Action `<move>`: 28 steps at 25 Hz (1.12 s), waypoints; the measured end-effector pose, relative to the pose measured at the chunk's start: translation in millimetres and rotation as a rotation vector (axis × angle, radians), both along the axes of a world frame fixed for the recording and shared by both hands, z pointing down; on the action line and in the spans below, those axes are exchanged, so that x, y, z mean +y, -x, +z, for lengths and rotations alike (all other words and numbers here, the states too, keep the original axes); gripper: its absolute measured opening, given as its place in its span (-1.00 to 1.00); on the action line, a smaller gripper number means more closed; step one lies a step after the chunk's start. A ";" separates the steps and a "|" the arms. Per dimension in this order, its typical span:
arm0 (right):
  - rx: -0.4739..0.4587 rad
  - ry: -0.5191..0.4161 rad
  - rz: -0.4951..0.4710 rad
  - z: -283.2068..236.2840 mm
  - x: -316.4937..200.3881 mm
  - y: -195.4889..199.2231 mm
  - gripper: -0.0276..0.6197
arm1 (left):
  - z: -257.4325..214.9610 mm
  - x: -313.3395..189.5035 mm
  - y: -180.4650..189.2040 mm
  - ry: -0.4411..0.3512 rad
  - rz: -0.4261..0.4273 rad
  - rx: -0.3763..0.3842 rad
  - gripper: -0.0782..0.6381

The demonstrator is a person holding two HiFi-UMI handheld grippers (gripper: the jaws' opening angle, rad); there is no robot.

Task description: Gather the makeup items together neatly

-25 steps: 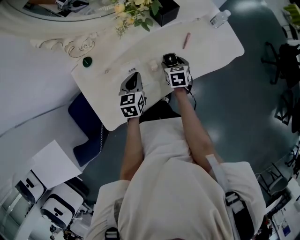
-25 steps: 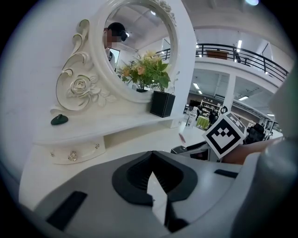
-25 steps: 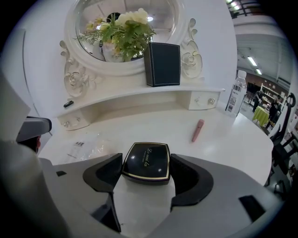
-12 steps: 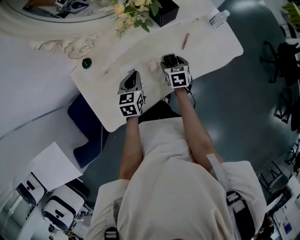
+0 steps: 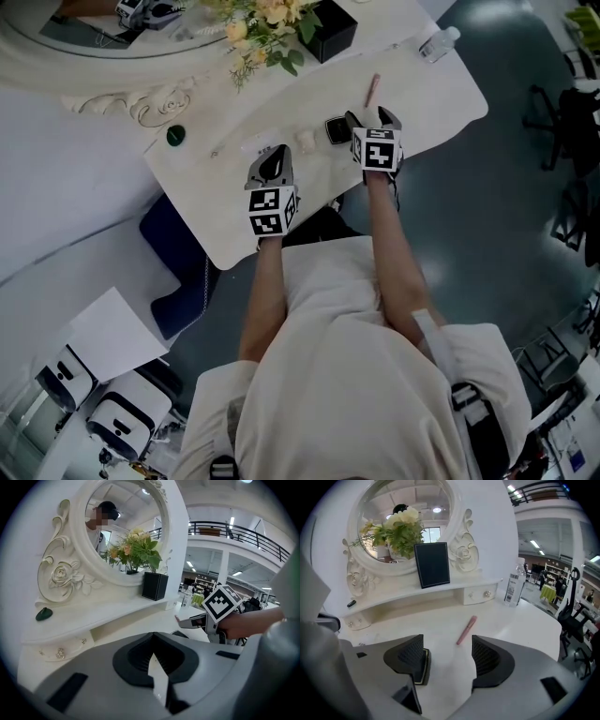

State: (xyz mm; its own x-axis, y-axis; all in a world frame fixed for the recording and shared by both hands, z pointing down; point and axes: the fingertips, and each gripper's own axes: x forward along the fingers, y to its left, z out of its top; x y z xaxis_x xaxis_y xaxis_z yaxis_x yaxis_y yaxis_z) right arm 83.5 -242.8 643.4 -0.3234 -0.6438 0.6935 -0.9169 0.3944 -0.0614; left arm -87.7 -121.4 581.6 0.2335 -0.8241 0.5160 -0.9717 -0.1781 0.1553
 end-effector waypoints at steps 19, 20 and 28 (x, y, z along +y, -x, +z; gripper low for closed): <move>0.013 0.086 0.056 30.1 -52.2 -19.3 -0.29 | -1.1 -37.6 9.7 0.021 -0.062 -0.052 -0.75; 0.018 0.093 0.051 32.8 -52.2 -18.7 -0.29 | -0.1 -38.6 10.1 0.024 -0.066 -0.051 -0.75; 0.085 0.087 0.004 33.6 -52.2 -10.4 -0.70 | 4.5 -43.4 6.3 0.034 -0.072 -0.043 -0.75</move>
